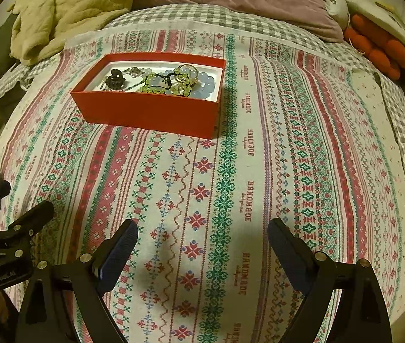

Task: Organize jewelry

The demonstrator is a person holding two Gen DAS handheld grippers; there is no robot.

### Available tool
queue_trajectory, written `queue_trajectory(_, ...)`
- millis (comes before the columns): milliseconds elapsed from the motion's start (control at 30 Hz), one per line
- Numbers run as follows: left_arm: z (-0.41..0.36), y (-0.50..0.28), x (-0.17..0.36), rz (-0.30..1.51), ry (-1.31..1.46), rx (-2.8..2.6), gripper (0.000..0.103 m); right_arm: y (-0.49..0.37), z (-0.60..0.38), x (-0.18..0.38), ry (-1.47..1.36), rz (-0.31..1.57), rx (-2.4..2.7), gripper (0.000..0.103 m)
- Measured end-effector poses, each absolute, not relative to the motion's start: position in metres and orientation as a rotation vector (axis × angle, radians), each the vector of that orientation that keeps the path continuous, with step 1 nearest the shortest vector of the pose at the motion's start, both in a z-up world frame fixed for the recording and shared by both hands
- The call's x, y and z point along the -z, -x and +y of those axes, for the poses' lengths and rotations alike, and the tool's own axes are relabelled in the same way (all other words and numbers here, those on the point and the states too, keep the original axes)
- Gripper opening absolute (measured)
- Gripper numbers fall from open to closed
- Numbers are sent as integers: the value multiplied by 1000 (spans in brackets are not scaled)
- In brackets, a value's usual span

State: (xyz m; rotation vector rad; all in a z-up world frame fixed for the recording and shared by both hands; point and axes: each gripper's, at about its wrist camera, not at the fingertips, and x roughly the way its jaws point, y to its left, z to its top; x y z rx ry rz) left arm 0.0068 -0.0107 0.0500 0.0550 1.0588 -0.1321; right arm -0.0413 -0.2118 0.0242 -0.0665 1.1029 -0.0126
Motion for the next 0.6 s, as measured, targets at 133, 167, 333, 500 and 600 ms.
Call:
queue_trajectory(133, -11, -7, -51, 1054, -51, 128, 103, 41, -215, -26, 61, 1095, 20, 93)
queue_trajectory(167, -11, -7, -51, 1052, -50, 128, 103, 41, -215, -26, 61, 1095, 22, 93)
queue_trajectory(333, -12, -7, -52, 1044, -50, 128, 103, 41, -215, -26, 63, 1095, 21, 93)
queue_trajectory(500, -13, -6, -52, 1044, -52, 128, 103, 42, -214, -26, 63, 1095, 21, 93)
queue_trajectory(600, -14, -6, -52, 1044, -52, 127, 103, 42, -214, -26, 65, 1094, 20, 93)
